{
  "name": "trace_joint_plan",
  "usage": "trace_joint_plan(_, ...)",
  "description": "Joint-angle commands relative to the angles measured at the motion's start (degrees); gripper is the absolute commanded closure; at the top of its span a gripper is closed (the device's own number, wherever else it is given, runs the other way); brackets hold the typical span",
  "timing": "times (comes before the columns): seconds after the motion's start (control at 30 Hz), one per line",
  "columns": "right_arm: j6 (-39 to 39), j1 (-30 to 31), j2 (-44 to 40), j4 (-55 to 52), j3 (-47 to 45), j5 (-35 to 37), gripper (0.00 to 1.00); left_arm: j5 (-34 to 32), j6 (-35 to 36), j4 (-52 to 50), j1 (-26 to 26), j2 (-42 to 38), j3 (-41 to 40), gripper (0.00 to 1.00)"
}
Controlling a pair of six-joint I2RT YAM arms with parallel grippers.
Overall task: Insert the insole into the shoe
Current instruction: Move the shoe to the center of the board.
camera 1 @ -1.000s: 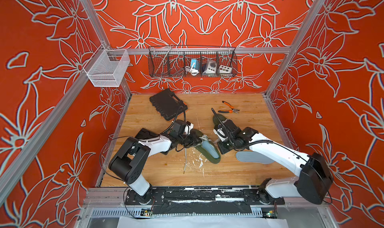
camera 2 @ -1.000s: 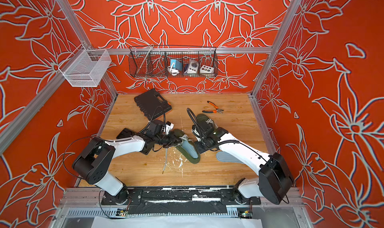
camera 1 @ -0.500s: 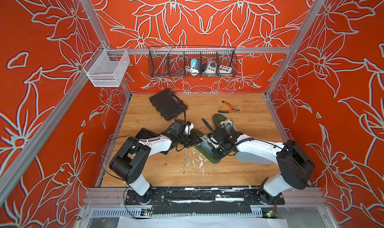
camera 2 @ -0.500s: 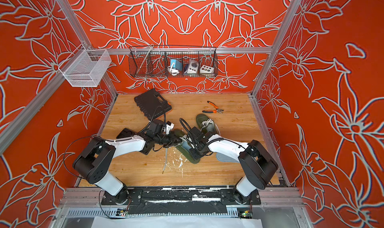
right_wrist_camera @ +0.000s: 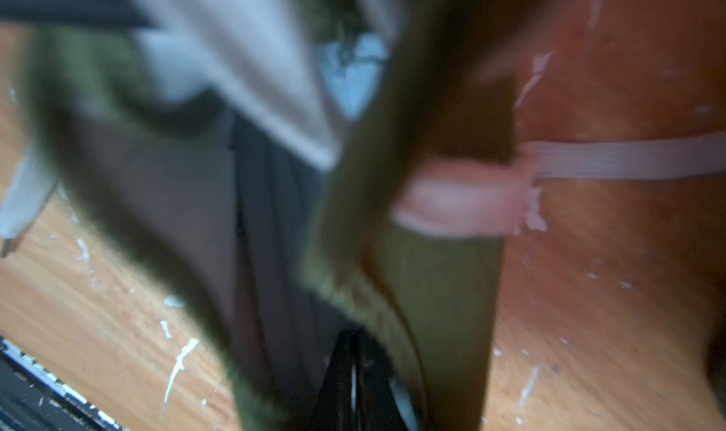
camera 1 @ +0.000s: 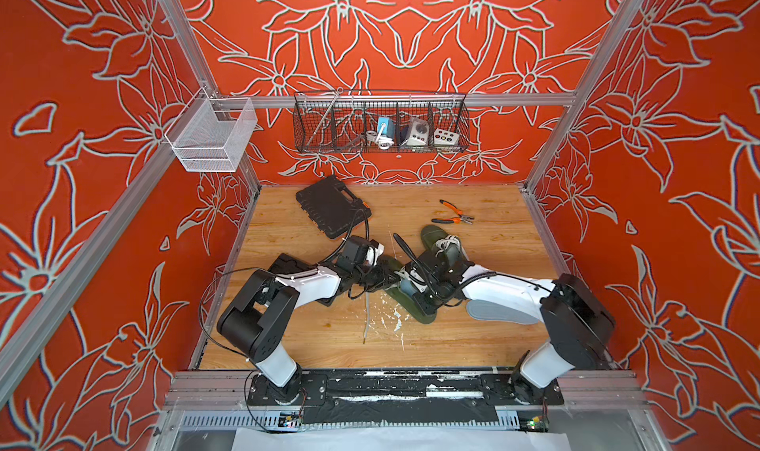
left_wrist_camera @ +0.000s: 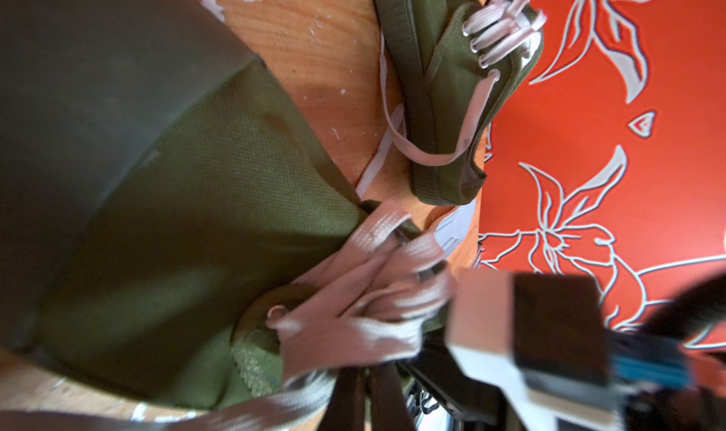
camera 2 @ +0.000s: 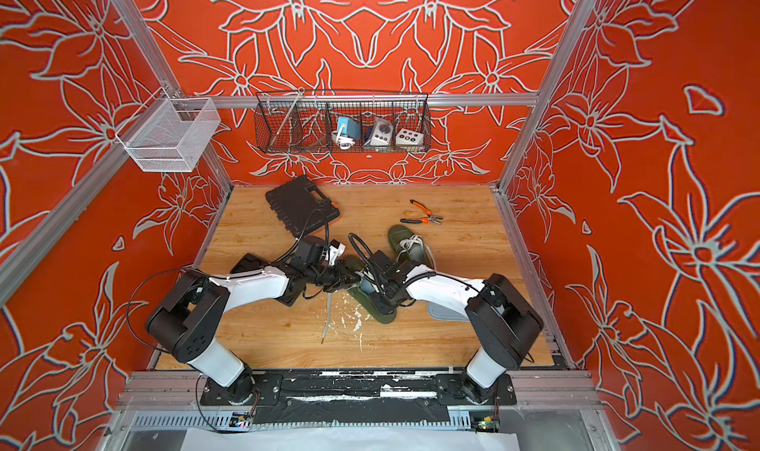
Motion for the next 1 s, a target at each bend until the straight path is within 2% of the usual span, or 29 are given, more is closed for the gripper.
trace_joint_plan(0.0,-0.07,0.30,-0.93,0.44,2.37,1.96,0.91,-4.10,5.97,-7.07,-0.15,1.14,3.81,1.00)
trace_joint_plan(0.27,0.70,-0.93,-12.99,-5.70,3.61,8.61,0.80,-19.52,28.08,-27.23,-1.44,6.13,18.54,1.00)
trace_joint_plan(0.33,0.74,-2.96,-15.56,-6.10,2.72,8.82,0.78,-25.32,34.25,-30.45,-2.35,7.38,21.81,1.00)
trace_joint_plan(0.43,0.23,-6.53,-17.77,-7.63,2.15,8.89,0.73,-30.44,40.80,-32.81,-2.69,9.09,25.40,1.00)
trace_joint_plan(0.67,0.53,-13.20,-22.58,-9.34,-0.16,8.60,0.67,-36.68,51.58,-36.55,-2.58,14.18,32.79,1.00)
trace_joint_plan(0.97,0.63,-15.97,-25.00,-10.11,-2.33,7.70,0.66,-34.30,61.19,-42.26,1.37,15.81,39.86,1.00)
